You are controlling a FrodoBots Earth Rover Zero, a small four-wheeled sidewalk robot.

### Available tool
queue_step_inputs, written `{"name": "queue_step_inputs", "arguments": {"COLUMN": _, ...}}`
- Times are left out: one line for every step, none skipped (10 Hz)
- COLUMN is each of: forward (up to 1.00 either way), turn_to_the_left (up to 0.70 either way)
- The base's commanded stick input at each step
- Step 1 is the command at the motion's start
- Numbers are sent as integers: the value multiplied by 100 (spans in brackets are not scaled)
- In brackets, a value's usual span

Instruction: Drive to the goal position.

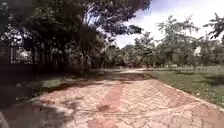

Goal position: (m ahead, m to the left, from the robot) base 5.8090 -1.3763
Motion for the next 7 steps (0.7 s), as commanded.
{"name": "queue_step_inputs", "arguments": {"forward": 70, "turn_to_the_left": 0}}
{"name": "queue_step_inputs", "arguments": {"forward": 70, "turn_to_the_left": 0}}
{"name": "queue_step_inputs", "arguments": {"forward": 70, "turn_to_the_left": 0}}
{"name": "queue_step_inputs", "arguments": {"forward": 70, "turn_to_the_left": -12}}
{"name": "queue_step_inputs", "arguments": {"forward": 70, "turn_to_the_left": -29}}
{"name": "queue_step_inputs", "arguments": {"forward": 70, "turn_to_the_left": -35}}
{"name": "queue_step_inputs", "arguments": {"forward": 70, "turn_to_the_left": -35}}
